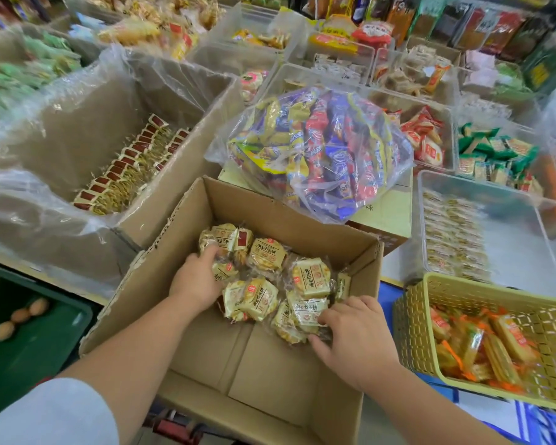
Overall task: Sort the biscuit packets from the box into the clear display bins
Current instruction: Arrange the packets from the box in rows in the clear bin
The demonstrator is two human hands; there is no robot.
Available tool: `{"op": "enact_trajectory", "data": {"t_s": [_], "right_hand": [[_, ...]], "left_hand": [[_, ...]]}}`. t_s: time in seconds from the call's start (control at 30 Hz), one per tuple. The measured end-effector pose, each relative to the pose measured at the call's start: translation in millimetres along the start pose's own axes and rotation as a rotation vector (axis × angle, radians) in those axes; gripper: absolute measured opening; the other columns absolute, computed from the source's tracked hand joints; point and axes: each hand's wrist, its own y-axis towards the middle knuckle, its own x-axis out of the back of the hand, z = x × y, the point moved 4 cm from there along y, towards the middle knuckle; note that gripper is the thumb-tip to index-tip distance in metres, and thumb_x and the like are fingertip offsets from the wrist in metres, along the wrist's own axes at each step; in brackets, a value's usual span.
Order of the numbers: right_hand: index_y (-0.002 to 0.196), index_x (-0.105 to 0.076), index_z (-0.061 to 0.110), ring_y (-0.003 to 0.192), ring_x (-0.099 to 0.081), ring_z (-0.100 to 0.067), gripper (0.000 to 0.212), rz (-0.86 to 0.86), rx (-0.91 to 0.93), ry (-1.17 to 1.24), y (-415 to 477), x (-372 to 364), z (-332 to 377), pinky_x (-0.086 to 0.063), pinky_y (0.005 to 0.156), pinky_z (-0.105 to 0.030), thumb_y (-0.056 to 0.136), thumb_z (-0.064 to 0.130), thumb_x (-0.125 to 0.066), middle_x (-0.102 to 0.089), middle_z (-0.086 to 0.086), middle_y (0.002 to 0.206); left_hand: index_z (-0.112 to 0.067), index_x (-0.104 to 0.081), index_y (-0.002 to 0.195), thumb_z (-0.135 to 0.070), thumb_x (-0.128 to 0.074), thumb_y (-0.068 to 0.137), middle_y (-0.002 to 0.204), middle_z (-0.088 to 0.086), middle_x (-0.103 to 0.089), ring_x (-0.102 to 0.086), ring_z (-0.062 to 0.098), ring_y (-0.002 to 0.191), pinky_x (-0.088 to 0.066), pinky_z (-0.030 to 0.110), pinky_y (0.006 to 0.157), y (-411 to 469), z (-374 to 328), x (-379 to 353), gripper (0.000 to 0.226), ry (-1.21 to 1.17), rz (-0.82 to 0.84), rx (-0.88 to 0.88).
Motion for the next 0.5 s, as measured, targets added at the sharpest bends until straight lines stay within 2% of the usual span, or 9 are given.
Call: {"op": "enact_trajectory", "data": {"t_s": [0.13,0.23,0.33,0.43,0.5], "right_hand": [[0.086,-0.071,0.034,0.086,-0.056,-0.015,0.054,0.025,-0.001,-0.014,-0.1,0.9,0.2,-0.035,0.093,-0.038,0.084,0.072,-0.032,-0.064,0.013,0.077],[0.089,-0.071,0.034,0.087,-0.056,-0.015,0.058,0.040,-0.005,-0.021,0.4,1.4,0.5,-0.035,0.094,-0.038,0.084,0.073,-0.029,-0.064,0.013,0.079],[0.091,-0.071,0.034,0.087,-0.056,-0.014,0.059,0.052,-0.007,-0.029,0.1,0.0,0.5,-0.035,0.094,-0.038,0.084,0.074,-0.027,-0.065,0.013,0.080],[0.090,-0.072,0.035,0.085,-0.056,-0.012,0.057,0.025,-0.013,-0.016,-0.7,-0.5,-0.6,-0.034,0.093,-0.037,0.085,0.073,-0.030,-0.065,0.014,0.079],[0.092,-0.072,0.036,0.084,-0.057,-0.010,0.054,-0.019,-0.012,0.014,-1.8,0.8,-0.7,-0.035,0.092,-0.035,0.086,0.073,-0.034,-0.065,0.016,0.079]], "left_hand": [[-0.043,-0.042,0.116,-0.025,-0.080,0.084,0.114,0.003,-0.058,-0.061,0.023,0.079,-0.048,0.033,0.065,-10.5,-3.9,15.8,0.053,-0.047,-0.047,-0.055],[-0.049,-0.037,0.108,-0.026,-0.080,0.082,0.103,-0.003,-0.059,-0.061,0.017,0.070,-0.045,0.033,0.055,-27.3,-6.9,31.6,0.055,-0.098,-0.067,-0.060],[-0.053,-0.037,0.107,-0.028,-0.083,0.080,0.097,-0.006,-0.064,-0.064,0.016,0.070,-0.047,0.032,0.054,-51.1,-8.0,48.3,0.059,-0.215,-0.098,-0.065],[-0.055,-0.045,0.110,-0.027,-0.087,0.077,0.089,-0.009,-0.071,-0.070,0.013,0.072,-0.055,0.035,0.057,-80.2,-6.6,61.2,0.060,-0.441,-0.145,-0.040],[-0.055,-0.050,0.112,-0.021,-0.090,0.076,0.093,-0.011,-0.073,-0.072,0.011,0.080,-0.057,0.033,0.061,-99.3,-7.7,64.6,0.064,-0.627,-0.165,-0.014]]}}
